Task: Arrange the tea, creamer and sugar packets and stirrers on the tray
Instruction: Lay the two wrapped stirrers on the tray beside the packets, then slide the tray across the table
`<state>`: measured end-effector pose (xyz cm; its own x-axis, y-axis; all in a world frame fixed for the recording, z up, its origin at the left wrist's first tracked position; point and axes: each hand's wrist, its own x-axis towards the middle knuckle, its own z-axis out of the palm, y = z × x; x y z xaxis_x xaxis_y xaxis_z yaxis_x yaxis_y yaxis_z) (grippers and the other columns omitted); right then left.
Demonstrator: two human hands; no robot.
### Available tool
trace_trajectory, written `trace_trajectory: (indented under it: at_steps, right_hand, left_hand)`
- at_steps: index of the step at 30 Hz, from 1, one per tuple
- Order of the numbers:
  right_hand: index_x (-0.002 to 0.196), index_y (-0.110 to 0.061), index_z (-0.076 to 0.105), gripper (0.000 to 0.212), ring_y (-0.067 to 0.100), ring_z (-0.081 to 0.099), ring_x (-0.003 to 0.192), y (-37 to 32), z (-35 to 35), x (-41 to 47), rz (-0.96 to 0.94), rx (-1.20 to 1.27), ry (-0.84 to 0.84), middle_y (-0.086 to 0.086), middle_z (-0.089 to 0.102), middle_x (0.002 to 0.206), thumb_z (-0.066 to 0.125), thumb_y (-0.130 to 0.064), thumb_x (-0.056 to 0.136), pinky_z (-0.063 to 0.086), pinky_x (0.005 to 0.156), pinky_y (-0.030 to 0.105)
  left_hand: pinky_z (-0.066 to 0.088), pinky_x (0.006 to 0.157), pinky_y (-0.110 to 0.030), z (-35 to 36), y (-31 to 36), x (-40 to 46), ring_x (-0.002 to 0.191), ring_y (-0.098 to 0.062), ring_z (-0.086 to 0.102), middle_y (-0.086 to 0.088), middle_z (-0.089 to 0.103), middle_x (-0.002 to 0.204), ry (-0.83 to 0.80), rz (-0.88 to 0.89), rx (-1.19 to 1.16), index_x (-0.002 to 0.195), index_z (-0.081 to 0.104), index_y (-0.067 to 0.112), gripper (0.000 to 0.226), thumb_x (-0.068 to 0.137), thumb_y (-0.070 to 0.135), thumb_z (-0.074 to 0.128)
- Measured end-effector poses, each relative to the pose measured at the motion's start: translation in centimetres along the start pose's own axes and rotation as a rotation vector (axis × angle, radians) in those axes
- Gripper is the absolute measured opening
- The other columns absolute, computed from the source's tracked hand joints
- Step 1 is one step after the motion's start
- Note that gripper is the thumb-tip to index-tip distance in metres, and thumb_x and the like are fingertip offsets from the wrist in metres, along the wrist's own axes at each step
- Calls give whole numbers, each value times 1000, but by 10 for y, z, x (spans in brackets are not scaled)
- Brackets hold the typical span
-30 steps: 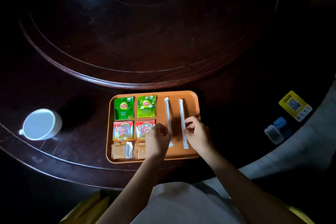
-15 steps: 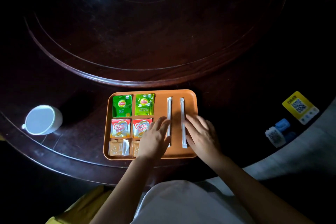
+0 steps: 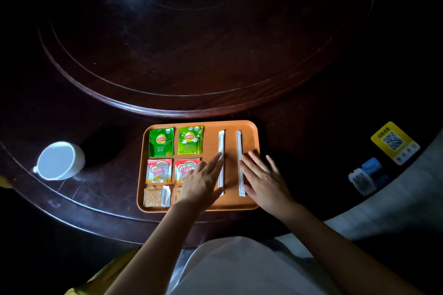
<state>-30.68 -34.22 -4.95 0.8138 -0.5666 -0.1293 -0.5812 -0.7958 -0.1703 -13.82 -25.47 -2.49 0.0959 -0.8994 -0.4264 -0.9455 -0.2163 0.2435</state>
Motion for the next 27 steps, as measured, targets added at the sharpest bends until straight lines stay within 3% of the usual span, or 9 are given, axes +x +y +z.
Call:
trace_trajectory:
  at_steps: [4,7,10,12,15,17,19,22,27]
  right_hand:
    - [121,-18,58,58,22,46,129,-2,-2,-1,9,37,51,4,57,134,74,-33,68,38,101,52]
    - [121,-16,57,50,25,48,127,-3,-6,-4,40,86,174,8,58,131,70,-25,74,39,102,47]
    - [119,-13,57,41,24,48,120,-1,-8,-4,109,153,236,12,60,126,59,-23,80,45,96,45]
    - [118,-11,58,40,27,54,112,1,-7,-4,211,214,226,13,62,120,52,-26,82,51,90,46]
    - [121,-6,56,41,36,57,106,3,-7,-2,381,314,193,19,60,117,63,-16,81,52,85,48]
    - [126,-5,52,46,37,52,111,1,-9,1,459,303,134,20,55,122,64,-16,82,47,89,47]
    - [133,-6,44,51,36,45,119,-3,-13,6,540,257,69,18,47,132,59,-23,87,44,93,45]
    - [137,-10,35,53,30,39,126,-12,-18,14,631,155,-32,13,39,139,49,-33,91,42,96,40]
    - [124,-9,47,39,28,44,118,-23,-19,27,718,108,-43,12,45,128,52,-27,90,46,89,37]
  left_hand:
    - [43,98,-45,-1,2,-4,140,-32,22,-3,7,159,20,-33,-12,146,10,24,71,89,38,50]
    - [53,83,-46,-7,-4,-9,126,-37,46,-13,40,146,235,35,-63,138,34,21,58,84,32,54]
    - [52,81,-40,-15,-22,-23,108,-31,58,-12,59,127,431,117,-92,124,48,19,43,83,30,48]
    - [49,79,-36,-18,-43,-34,98,-30,60,-12,64,114,562,27,-132,115,56,15,36,81,26,50]
    - [47,76,-42,-21,-82,-51,94,-35,59,-13,64,108,661,-330,-223,107,58,13,37,75,30,49]
    - [45,80,-49,-21,-100,-60,102,-38,54,-15,59,115,613,-556,-253,113,55,13,41,75,29,55]
    - [42,86,-55,-21,-111,-64,112,-41,49,-18,54,123,516,-674,-265,121,51,11,49,75,24,63]
    - [41,88,-55,-16,-122,-62,116,-41,47,-20,52,125,370,-728,-226,124,47,10,52,77,26,61]
    - [42,88,-53,-12,-127,-54,117,-40,43,-21,48,124,282,-757,-284,122,48,8,46,81,25,58]
